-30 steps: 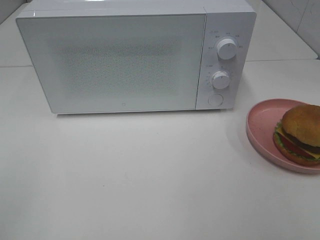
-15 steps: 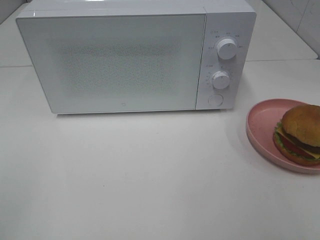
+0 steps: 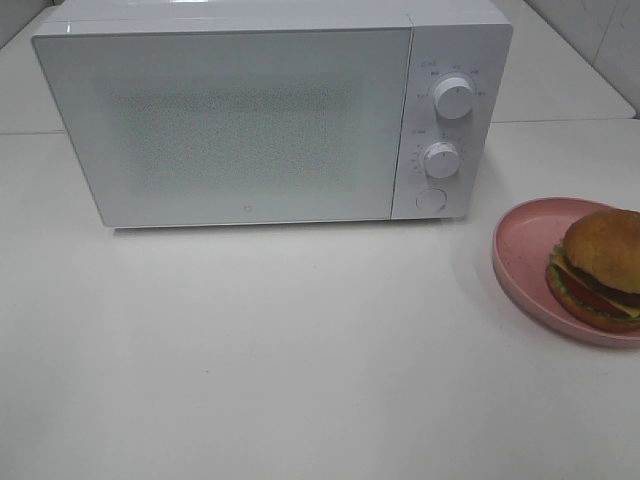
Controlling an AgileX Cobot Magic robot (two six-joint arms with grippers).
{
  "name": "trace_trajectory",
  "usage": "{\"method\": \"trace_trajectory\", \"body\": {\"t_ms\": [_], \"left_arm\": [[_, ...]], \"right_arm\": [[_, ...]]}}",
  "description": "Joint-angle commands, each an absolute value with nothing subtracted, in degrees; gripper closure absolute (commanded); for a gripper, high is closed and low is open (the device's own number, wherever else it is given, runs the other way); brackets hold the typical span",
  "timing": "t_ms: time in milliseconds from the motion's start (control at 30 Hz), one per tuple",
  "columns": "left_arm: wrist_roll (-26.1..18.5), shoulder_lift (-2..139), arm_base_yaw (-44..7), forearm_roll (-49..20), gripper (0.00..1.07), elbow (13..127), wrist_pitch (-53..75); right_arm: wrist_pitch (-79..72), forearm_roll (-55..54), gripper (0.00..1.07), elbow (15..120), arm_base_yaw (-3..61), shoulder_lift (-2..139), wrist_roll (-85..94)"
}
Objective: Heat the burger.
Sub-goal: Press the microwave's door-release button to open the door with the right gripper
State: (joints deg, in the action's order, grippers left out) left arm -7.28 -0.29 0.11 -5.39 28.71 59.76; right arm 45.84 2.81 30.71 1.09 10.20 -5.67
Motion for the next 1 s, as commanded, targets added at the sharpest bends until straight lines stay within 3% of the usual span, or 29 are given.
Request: {"method": "trace_trajectory", "body": {"t_ms": [33,533,1000], "left_arm": [[-7.3,-1.5,0.2,-5.6,1.07,28.6,59.5],[-7.3,-1.5,0.2,-5.6,1.07,28.6,59.5],[-7.3,-1.5,0.2,-5.6,1.07,28.6,59.5]], "right_arm": [[41.7,3.0,0.51,31.2,0.6,13.5,-5.2],[23.5,3.0,0.52,31.2,0.6,39.3,-5.2],[7.0,2.7,0.52,31.3,0.8,54.1,-5.4]]}}
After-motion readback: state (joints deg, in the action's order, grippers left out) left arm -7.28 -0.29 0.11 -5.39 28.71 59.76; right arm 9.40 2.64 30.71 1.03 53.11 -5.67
